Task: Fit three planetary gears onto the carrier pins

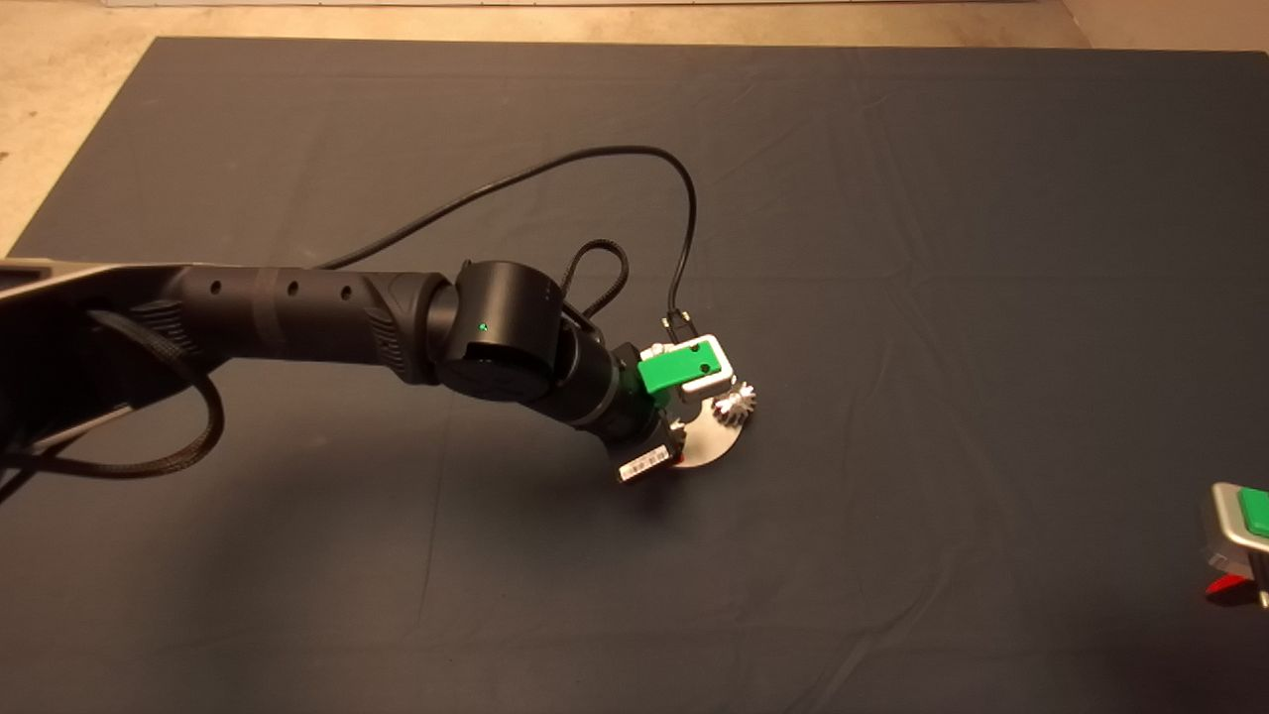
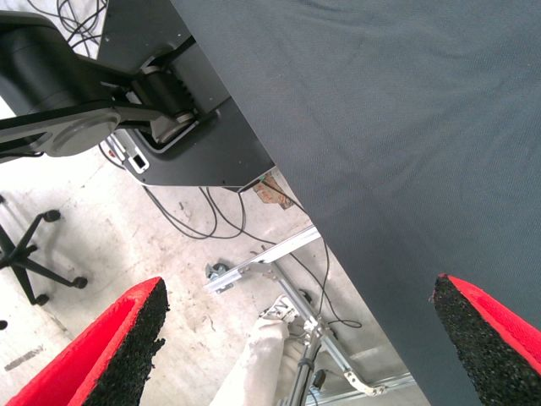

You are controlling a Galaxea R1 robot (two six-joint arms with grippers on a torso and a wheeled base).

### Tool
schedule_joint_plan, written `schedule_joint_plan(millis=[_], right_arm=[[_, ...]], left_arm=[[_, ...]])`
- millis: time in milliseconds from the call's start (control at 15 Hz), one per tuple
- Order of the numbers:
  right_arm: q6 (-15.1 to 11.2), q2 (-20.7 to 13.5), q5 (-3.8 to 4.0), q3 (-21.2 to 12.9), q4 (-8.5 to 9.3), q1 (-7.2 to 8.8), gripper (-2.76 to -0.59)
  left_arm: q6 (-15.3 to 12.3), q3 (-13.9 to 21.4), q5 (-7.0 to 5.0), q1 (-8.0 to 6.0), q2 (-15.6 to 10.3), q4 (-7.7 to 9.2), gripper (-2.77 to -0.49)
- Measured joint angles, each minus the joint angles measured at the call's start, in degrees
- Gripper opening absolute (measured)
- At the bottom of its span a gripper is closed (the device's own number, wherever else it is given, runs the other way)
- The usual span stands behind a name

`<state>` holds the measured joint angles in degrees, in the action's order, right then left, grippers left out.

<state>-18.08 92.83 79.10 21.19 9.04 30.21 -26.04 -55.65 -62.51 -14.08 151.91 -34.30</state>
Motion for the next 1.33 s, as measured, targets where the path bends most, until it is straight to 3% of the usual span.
schedule_joint_plan(millis=[333, 1000, 1333], right_arm=[[0.0, 0.0, 0.01, 0.0, 0.0, 0.0, -1.02], [0.0, 0.0, 0.02, 0.0, 0.01, 0.0, -1.02], [0.0, 0.0, 0.02, 0.0, -0.01, 0.0, -1.02]], left_arm=[[1.5, -0.5, 0.88, 0.09, 0.0, 0.02, -2.44], [2.0, -0.5, 0.85, 0.09, -0.1, 0.05, -2.45], [4.6, -0.9, 0.74, 0.05, -0.1, 0.35, -2.45]])
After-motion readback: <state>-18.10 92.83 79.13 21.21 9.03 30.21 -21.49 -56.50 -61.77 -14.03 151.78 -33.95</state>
